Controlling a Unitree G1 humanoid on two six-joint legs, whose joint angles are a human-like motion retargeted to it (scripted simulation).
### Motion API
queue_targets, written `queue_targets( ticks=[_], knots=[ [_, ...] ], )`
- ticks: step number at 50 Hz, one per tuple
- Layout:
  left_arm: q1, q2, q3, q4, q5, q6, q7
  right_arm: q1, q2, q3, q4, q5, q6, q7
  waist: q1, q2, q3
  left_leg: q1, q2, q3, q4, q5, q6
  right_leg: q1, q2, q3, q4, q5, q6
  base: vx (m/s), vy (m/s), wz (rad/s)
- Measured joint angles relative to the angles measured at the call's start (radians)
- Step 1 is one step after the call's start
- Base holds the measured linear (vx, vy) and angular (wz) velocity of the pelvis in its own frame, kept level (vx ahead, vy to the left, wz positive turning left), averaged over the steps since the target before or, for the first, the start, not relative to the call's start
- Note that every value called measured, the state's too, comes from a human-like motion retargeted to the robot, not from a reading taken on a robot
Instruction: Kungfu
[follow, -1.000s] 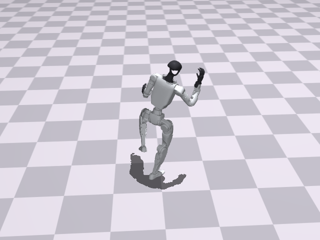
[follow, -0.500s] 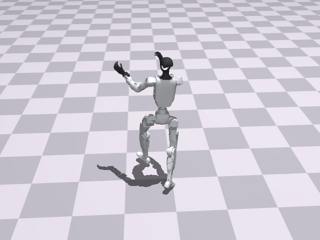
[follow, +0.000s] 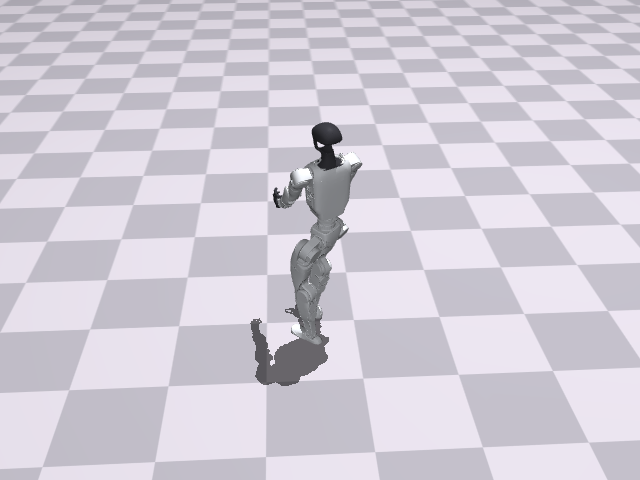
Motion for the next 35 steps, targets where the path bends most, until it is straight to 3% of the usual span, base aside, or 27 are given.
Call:
queue_targets(
  ticks=[2, 3, 5, 7, 9, 10, 14, 17, 20, 23, 27, 30, 35],
  knots=[
    [0.069, -0.011, -0.173, 0.052, -0.155, 0.005, -0.116, 0.062, 0.010, -0.007, 0.286, -0.121, 0.120, 0.024, -0.067, 0.014, 0.080, 0.060, 0.035, 0.005, -0.026, -0.013, -0.010, -0.096, -0.015, -0.023, -0.123, 0.104, -0.032, -0.09, 0.12, 0.60],
    [0.104, -0.040, -0.238, 0.053, -0.210, -0.017, -0.100, 0.085, -0.002, -0.011, 0.435, -0.183, 0.189, 0.039, -0.100, 0.027, 0.114, 0.082, 0.058, 0.003, -0.037, -0.022, -0.007, -0.153, -0.028, -0.062, -0.171, 0.104, -0.017, -0.11, 0.17, 0.49],
    [0.156, -0.141, -0.290, 0.058, -0.245, -0.064, 0.000, 0.229, -0.055, -0.005, 0.506, -0.292, 0.380, 0.106, -0.137, 0.044, 0.175, 0.116, 0.078, -0.011, -0.062, -0.030, 0.012, -0.267, -0.058, -0.145, -0.223, 0.004, 0.066, -0.01, 0.11, 0.15],
    [0.178, -0.195, -0.334, 0.044, -0.275, -0.104, 0.035, 0.440, -0.089, -0.048, 0.506, -0.371, 0.530, 0.115, -0.152, 0.061, 0.212, 0.144, 0.075, -0.016, -0.085, -0.031, 0.036, -0.375, -0.060, -0.153, -0.182, -0.007, 0.021, 0.09, -0.02, -0.32],
    [0.178, -0.180, -0.411, 0.014, -0.273, -0.102, -0.027, 0.645, -0.137, -0.100, 0.506, -0.395, 0.576, 0.168, -0.184, 0.078, 0.225, 0.154, 0.078, -0.018, -0.093, -0.038, 0.065, -0.460, -0.084, -0.174, -0.118, 0.035, -0.028, 0.14, -0.18, 0.29],
    [0.176, -0.161, -0.475, -0.019, -0.264, -0.078, -0.061, 0.738, -0.162, -0.125, 0.506, -0.398, 0.573, 0.213, -0.209, 0.093, 0.221, 0.148, 0.082, -0.026, -0.093, -0.042, 0.084, -0.501, -0.100, -0.158, -0.082, 0.038, -0.045, 0.14, -0.17, 0.83],
    [0.199, -0.093, -0.584, -0.201, -0.061, 0.020, -0.120, 1.083, -0.224, -0.261, 0.506, -0.404, 0.436, 0.256, -0.235, 0.125, 0.183, 0.139, 0.040, -0.132, -0.052, -0.069, 0.205, -0.556, -0.063, 0.052, 0.024, 0.119, -0.006, 0.23, -0.20, 0.23],
    [0.207, -0.066, -0.601, -0.267, -0.056, 0.009, -0.112, 1.254, -0.245, -0.342, 0.506, -0.391, 0.413, 0.220, -0.202, 0.117, 0.128, 0.138, 0.000, -0.139, -0.044, -0.091, 0.207, -0.530, -0.017, 0.135, 0.036, 0.157, 0.021, 0.24, -0.18, -0.93],
    [0.225, -0.055, -0.590, -0.298, -0.113, -0.017, -0.090, 1.323, -0.241, -0.404, 0.506, -0.311, 0.482, 0.157, -0.157, 0.108, 0.057, 0.106, -0.037, -0.102, -0.047, -0.100, 0.190, -0.482, -0.038, 0.045, 0.042, 0.092, 0.060, 0.20, -0.15, -1.03],
    [0.245, -0.054, -0.587, -0.327, -0.146, -0.034, -0.087, 1.287, -0.240, -0.437, 0.506, -0.168, 0.459, 0.119, -0.117, 0.117, 0.015, 0.068, -0.056, -0.054, -0.040, -0.109, 0.174, -0.428, -0.055, -0.013, 0.085, 0.076, 0.073, 0.21, -0.08, -0.88],
    [0.276, -0.049, -0.568, -0.383, -0.127, -0.071, -0.065, 1.118, -0.239, -0.399, 0.506, -0.042, 0.310, 0.122, -0.080, 0.141, -0.019, 0.021, -0.068, 0.004, -0.019, -0.131, 0.155, -0.391, -0.046, 0.016, 0.150, 0.082, 0.122, 0.17, -0.04, -0.73],
    [0.296, -0.035, -0.537, -0.435, -0.095, -0.116, -0.019, 0.956, -0.243, -0.346, 0.506, -0.072, 0.193, 0.117, -0.067, 0.157, -0.039, 0.006, -0.075, 0.038, -0.010, -0.156, 0.146, -0.382, -0.058, 0.014, 0.171, 0.081, 0.148, 0.25, -0.06, -0.54],
    [0.282, 0.015, -0.446, -0.556, 0.020, -0.164, 0.061, 0.787, -0.189, -0.272, 0.258, -0.156, 0.132, 0.016, -0.071, 0.182, -0.052, 0.021, -0.081, 0.037, 0.002, -0.209, 0.145, -0.400, -0.089, 0.025, 0.154, 0.070, 0.130, 0.40, -0.17, 0.00]
  ],
)
